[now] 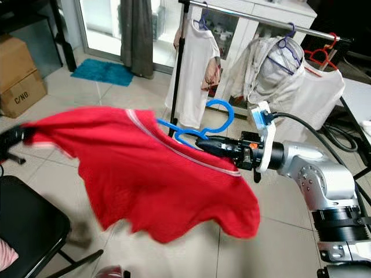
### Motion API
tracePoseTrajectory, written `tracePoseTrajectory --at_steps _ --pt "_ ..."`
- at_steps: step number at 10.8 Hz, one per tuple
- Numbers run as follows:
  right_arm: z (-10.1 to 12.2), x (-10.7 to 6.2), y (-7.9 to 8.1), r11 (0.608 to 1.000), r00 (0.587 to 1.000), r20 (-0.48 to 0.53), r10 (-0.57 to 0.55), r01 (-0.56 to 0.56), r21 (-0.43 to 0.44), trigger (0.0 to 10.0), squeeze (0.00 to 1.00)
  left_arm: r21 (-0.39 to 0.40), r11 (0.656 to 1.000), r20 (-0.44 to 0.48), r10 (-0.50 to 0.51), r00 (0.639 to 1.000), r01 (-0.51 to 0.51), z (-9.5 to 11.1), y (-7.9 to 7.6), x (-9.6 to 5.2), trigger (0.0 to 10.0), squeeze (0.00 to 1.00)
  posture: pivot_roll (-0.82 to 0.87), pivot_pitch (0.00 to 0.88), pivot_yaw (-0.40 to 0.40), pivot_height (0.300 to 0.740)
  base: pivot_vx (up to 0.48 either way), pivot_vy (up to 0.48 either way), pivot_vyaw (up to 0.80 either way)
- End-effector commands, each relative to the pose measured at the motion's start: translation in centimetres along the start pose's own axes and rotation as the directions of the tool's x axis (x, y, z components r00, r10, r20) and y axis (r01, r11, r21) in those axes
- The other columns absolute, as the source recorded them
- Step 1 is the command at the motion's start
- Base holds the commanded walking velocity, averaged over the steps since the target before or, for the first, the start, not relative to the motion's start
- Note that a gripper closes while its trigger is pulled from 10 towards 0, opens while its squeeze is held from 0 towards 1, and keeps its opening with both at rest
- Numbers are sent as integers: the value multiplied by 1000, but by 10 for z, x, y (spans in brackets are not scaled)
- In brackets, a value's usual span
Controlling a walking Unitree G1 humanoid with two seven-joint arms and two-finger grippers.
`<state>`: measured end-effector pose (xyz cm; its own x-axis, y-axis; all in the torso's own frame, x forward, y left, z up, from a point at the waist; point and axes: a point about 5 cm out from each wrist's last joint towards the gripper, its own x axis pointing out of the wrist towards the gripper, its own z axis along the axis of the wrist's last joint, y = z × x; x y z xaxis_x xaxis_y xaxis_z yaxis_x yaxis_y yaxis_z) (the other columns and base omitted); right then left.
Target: Hang hanger
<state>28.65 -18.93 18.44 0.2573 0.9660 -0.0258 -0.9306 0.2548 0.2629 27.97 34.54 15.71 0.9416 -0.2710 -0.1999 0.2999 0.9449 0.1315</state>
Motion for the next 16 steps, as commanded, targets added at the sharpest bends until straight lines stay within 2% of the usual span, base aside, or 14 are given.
tracePoseTrajectory --at_steps 1,2,3,4,6,7,8,9,10,11,13,14,15,16 --pt "14 -9 -3 999 999 40 -27 28 -34 10000 0 21 999 -41 42 998 -41 -10 2 -2 0 0 40 0 -110 740 0 0 0" --pt "14 -8 -2 999 999 40 -23 25 -33 10000 0 27 999 1 18 1000 -18 -4 -4 3 0 0 40 0 -110 740 0 0 0" --pt "14 -6 -1 999 999 38 -15 16 -34 10000 0 16 1000 65 -12 998 11 7 -10 10 10000 0 40 0 -114 740 0 0 0" --pt "13 -4 -1 999 999 29 -20 21 -35 10000 0 11 996 156 -91 984 90 25 -19 17 10000 1000 38 0 -111 740 0 0 0" --pt "10 -7 1 998 998 34 -50 51 -28 10000 0 10 988 175 -154 972 155 28 -32 19 10000 1000 35 0 -103 740 0 0 0" --pt "6 -11 1 994 994 24 -104 105 -26 10000 0 -11 990 145 -137 980 140 20 -38 21 10000 882 28 0 -97 740 0 0 0" --pt "1 -15 -1 982 982 -6 -186 186 -26 10000 0 -30 984 122 -168 978 173 11 -49 22 10000 0 27 0 -98 740 0 0 0" --pt "-4 -19 -3 969 969 -32 -245 244 -27 10000 0 -42 987 93 -150 984 154 4 -51 22 10000 0 24 0 -99 740 0 0 0" --pt "-13 -24 -4 944 941 -71 -330 330 -20 10000 0 -12 994 78 -108 991 109 -1 -56 22 10000 0 24 0 -100 740 0 0 0" --pt "-17 -23 3 936 935 -26 -352 353 7 10000 0 -19 999 -17 -50 999 50 -11 -71 28 10000 0 23 0 -101 740 0 0 0" --pt "-27 -18 12 934 935 -3 -355 355 35 10000 0 -26 999 26 -28 999 29 -9 -86 37 10000 0 15 0 -97 740 0 0 0" --pt "-38 -16 8 911 911 -37 -411 412 21 10000 0 -56 997 37 -55 998 57 -9 -95 40 10000 0 11 0 -94 740 0 0 0" --pt "-52 -10 1 851 849 -69 -523 525 13 10000 0 -65 996 77 -49 996 54 -1 -109 43 10000 0 4 0 -89 740 0 0 0" --pt "-71 -5 -19 635 639 -69 -766 769 75 10000 0 -127 991 137 -16 990 34 11 -134 54 10000 0 1 0 -93 740 0 0 0"
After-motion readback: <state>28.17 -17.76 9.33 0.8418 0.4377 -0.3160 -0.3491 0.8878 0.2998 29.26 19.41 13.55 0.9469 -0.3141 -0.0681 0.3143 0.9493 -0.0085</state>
